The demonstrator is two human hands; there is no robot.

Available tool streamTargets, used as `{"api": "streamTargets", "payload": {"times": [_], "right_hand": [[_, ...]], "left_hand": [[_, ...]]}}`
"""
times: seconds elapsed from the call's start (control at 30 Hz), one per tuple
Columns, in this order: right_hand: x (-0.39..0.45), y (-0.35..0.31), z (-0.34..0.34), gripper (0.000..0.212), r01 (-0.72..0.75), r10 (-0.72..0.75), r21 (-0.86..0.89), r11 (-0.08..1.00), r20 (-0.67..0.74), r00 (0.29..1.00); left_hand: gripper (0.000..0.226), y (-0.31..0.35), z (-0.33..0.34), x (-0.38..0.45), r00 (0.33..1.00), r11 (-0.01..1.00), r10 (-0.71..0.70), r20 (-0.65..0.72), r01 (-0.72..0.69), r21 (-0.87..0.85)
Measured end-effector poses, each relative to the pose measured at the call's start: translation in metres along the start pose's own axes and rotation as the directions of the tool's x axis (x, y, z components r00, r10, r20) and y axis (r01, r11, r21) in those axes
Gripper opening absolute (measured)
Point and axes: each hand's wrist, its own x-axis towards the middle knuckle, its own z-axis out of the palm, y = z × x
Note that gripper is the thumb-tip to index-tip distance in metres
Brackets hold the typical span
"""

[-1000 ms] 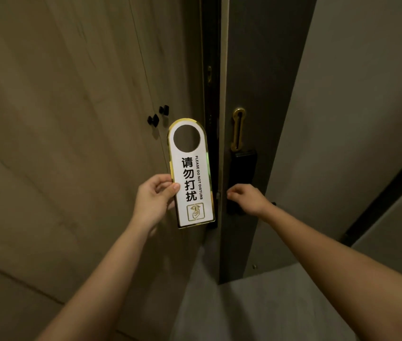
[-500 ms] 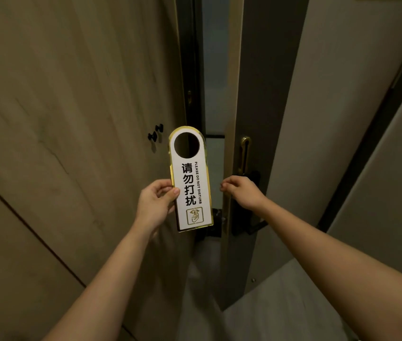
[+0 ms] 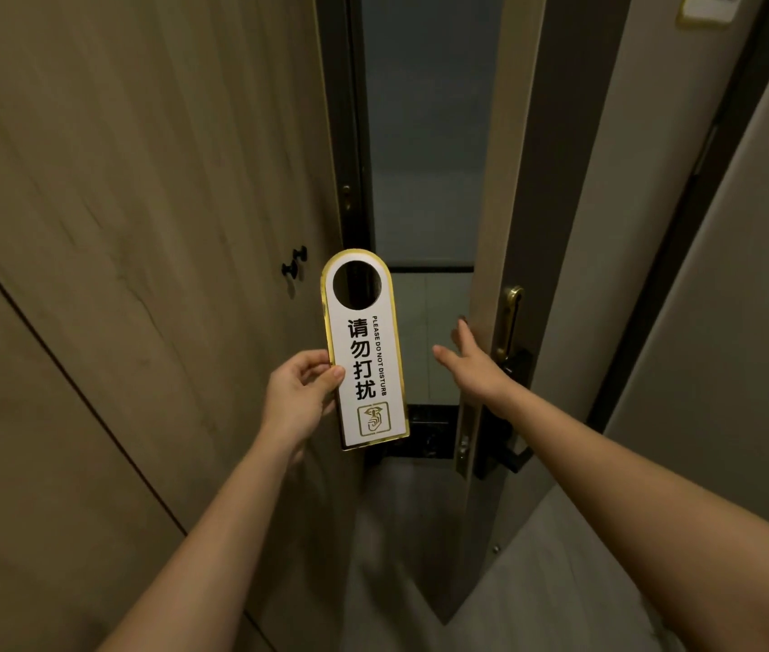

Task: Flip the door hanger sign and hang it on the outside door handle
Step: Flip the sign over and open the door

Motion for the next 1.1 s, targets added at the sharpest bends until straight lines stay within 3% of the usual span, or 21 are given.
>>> {"api": "streamTargets", "payload": {"times": [0.27,0.5,0.6,0.73,0.9,1.1], "right_hand": [[-0.043,0.021,-0.023,0.078,-0.003,-0.001,-0.047,0.999,-0.076,0.997],[-0.084,0.035,-0.037,0.079,-0.020,0.011,-0.038,0.999,-0.222,0.975],[-0.101,0.038,-0.045,0.066,0.057,-0.051,0.015,0.998,-0.276,0.960],[-0.121,0.043,-0.050,0.033,0.112,-0.102,0.022,0.993,-0.274,0.956],[-0.139,0.055,-0.059,0.023,0.136,-0.104,0.103,0.985,-0.265,0.959],[-0.138,0.075,-0.077,0.015,0.136,-0.076,0.140,0.981,-0.369,0.926]], "left_hand": [[0.016,-0.003,0.019,-0.019,0.997,0.999,-0.010,0.081,0.006,0.050],[0.017,-0.002,0.044,-0.046,0.983,0.998,0.013,0.182,-0.024,0.060],[0.017,-0.003,0.057,-0.051,0.973,0.998,0.012,0.229,-0.026,0.057],[0.019,-0.009,0.076,-0.056,0.957,0.998,-0.003,0.289,-0.017,0.067],[0.018,-0.018,0.105,-0.059,0.928,0.998,-0.041,0.371,0.024,0.050],[0.013,-0.029,0.146,-0.047,0.881,0.999,-0.042,0.471,0.026,0.039]]}}
